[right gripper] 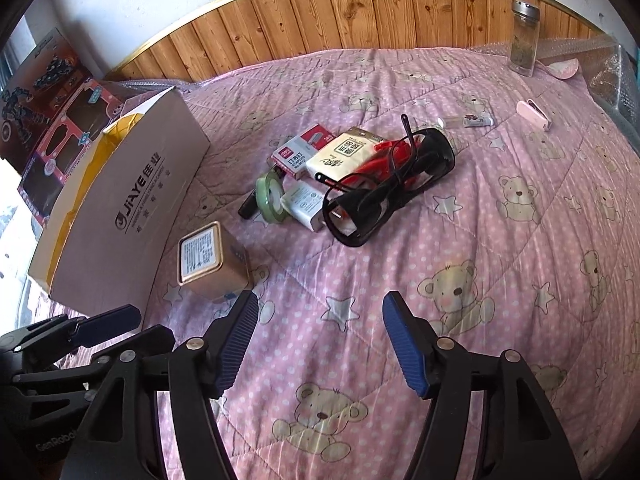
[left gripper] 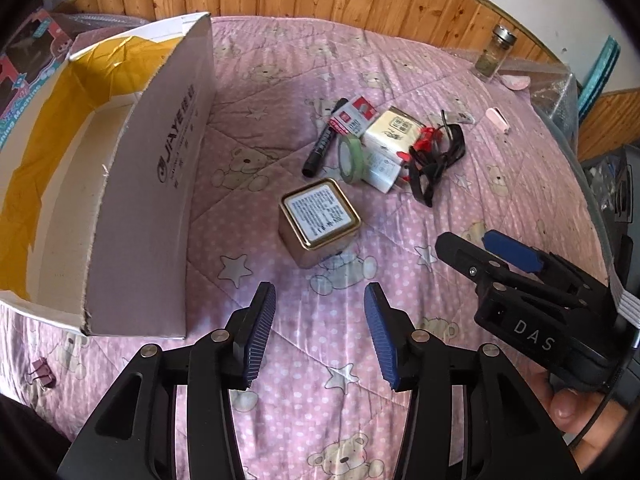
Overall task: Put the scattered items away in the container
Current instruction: 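Lower the left gripper onto the gold square tin while the right gripper reaches for the black sunglasses, then close the left gripper on the gold tin while the right gripper grasps the sunglasses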
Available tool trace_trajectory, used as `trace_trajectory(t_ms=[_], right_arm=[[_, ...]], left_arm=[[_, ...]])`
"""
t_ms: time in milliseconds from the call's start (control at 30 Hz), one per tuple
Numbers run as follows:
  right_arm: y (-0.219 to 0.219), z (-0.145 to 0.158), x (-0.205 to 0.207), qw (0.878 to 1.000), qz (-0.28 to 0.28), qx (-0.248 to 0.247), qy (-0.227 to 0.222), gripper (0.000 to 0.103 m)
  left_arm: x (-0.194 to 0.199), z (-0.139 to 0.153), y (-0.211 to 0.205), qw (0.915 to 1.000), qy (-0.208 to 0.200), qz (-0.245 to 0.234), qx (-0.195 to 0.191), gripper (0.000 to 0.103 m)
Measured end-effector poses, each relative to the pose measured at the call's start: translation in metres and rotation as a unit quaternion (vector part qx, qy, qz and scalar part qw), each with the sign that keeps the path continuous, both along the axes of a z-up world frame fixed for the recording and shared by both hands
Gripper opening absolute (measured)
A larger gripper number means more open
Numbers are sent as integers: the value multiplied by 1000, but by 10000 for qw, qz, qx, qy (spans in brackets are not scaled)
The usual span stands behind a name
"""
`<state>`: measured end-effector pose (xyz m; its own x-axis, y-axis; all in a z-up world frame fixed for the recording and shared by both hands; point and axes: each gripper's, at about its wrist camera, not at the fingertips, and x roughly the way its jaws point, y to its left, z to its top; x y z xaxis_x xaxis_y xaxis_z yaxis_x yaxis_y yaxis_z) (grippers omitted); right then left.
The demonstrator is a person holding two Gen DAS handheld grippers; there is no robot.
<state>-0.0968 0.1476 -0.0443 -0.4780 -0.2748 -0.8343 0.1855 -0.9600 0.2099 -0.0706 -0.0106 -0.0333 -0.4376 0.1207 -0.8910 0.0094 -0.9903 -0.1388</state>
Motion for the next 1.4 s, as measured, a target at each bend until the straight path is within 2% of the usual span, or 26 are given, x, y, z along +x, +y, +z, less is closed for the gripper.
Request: trace_trajectory(t_ms=[167,333,467,567,733,867,1100,1233,1333,1400], right_arm=[[-8,-4,-12,9999,93,23,-88,67],[-13,-2,-23,9998,172,60,-78,69],[-10,0,-33,9998,182,30,-47,71],[2,-3,-43,9999,-12,-106,-81,71],[27,-17,-58,9975,-380,-503,-325,71],[31,-28,-73,9932,-408,-943,-550,71],[30,-44,-102,9868,-749,-1277,-650,71],[34,-55,-116,9817,-941,-1470,-757,71],[38,-58,-119,9783,-1008,-1639,-768,72],[39,-59,-120,9766,-1042,-1718,-762,72]], left_arm=[[1,18,-5,9992,272,94,-279,49],[3,26,-15,9983,366,270,-376,49],[-3,18,-15,9981,298,267,-468,49],[-11,6,-9,9984,222,212,-474,49],[-32,-15,0,9992,92,22,-381,49],[-50,-29,1,9994,121,-105,-321,50],[-72,-35,3,9988,337,-347,-28,56],[-73,-33,3,9993,216,-303,102,57],[-67,-26,0,9988,228,-257,337,57],[-68,-30,3,9994,150,-181,271,57]])
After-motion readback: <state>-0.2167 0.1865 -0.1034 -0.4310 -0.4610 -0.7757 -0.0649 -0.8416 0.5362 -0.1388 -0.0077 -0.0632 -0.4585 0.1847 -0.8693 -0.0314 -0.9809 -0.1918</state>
